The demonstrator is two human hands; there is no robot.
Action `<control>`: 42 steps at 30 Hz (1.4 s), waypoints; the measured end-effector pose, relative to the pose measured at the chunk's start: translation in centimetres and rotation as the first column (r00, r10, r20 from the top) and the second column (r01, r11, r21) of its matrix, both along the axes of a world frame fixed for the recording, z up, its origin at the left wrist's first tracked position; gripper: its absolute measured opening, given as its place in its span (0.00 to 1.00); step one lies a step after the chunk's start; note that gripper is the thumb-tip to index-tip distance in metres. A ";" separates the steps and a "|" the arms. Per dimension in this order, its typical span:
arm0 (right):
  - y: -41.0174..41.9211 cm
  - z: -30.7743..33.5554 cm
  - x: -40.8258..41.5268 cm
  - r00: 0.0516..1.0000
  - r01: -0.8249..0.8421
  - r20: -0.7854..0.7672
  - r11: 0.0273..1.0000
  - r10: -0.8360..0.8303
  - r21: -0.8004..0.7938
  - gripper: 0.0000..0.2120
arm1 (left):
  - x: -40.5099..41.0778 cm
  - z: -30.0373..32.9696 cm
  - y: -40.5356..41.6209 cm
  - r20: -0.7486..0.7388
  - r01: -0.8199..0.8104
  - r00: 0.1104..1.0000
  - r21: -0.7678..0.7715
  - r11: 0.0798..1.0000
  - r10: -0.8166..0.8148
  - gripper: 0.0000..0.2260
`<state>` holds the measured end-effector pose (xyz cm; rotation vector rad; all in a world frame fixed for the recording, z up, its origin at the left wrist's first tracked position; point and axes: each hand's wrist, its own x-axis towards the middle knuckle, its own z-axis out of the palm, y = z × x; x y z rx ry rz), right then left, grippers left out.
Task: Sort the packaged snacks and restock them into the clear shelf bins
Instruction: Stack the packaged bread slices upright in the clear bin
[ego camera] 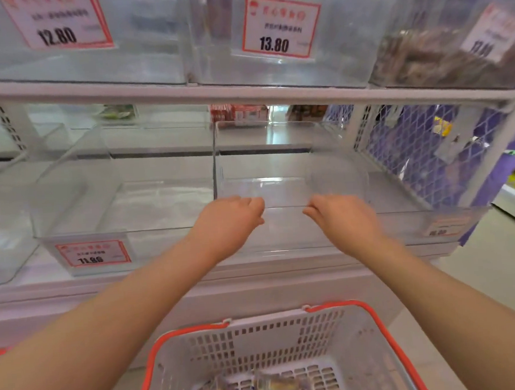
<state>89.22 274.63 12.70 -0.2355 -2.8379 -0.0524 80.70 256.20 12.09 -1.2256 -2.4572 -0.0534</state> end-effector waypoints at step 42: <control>-15.5 -34.7 16.0 0.355 0.786 0.930 0.509 0.093 -0.351 0.17 | 18.0 -27.1 -13.6 0.844 0.155 0.422 -0.427 0.891 0.331 0.09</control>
